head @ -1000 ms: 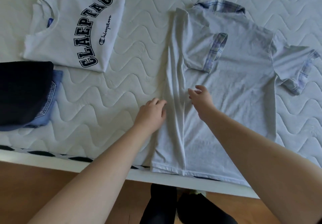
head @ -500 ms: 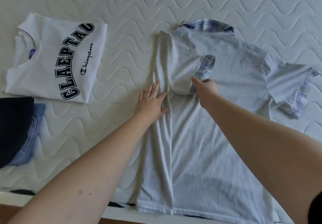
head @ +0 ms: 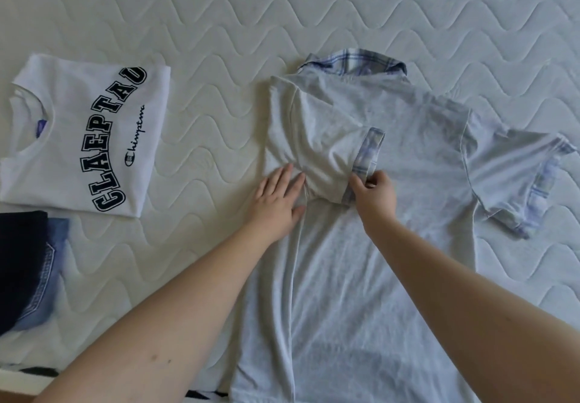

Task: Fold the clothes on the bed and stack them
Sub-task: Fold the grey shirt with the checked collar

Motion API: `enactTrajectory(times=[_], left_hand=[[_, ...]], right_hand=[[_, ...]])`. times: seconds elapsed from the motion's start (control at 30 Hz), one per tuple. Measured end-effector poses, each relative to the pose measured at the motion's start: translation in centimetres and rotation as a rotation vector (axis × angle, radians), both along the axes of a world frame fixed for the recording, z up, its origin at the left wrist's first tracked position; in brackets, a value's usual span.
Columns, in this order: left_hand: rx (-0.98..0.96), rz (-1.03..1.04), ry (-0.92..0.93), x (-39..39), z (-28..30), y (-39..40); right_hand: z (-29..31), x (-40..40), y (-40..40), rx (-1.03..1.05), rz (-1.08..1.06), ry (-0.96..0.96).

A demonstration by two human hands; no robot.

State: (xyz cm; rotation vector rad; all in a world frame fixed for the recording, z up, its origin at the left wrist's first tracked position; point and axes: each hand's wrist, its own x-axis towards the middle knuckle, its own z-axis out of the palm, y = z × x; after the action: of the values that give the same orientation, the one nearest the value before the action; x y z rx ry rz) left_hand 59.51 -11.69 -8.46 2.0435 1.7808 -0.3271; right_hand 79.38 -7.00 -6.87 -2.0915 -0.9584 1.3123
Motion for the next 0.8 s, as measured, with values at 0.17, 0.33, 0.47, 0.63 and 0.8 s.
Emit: enactTrajectory(times=[0.17, 0.33, 0.47, 0.63, 0.8], left_hand=[[-0.027, -0.017, 0.014, -0.4, -1.6, 0.4], [0.068, 0.036, -0.064, -0.9, -2.0, 2.4], [0.109, 0.136, -0.092, -2.1, -1.8, 8.4], [0.097, 0.125, -0.102, -4.3, -0.4, 16.7], [0.093, 0.211, -0.117, -4.7, 0.6, 22.2]], right_hand=[[0.1, 0.6, 3.5, -0.013, -0.214, 0.224], [0.0, 1.1, 5.9, -0.011, -0.174, 0.253], [0.5, 2.1, 7.0, 0.095, -0.204, 0.257], [0.7, 2.7, 7.4, -0.065, -0.101, 0.223], [0.3, 2.4, 6.1, -0.170, 0.029, 0.102]])
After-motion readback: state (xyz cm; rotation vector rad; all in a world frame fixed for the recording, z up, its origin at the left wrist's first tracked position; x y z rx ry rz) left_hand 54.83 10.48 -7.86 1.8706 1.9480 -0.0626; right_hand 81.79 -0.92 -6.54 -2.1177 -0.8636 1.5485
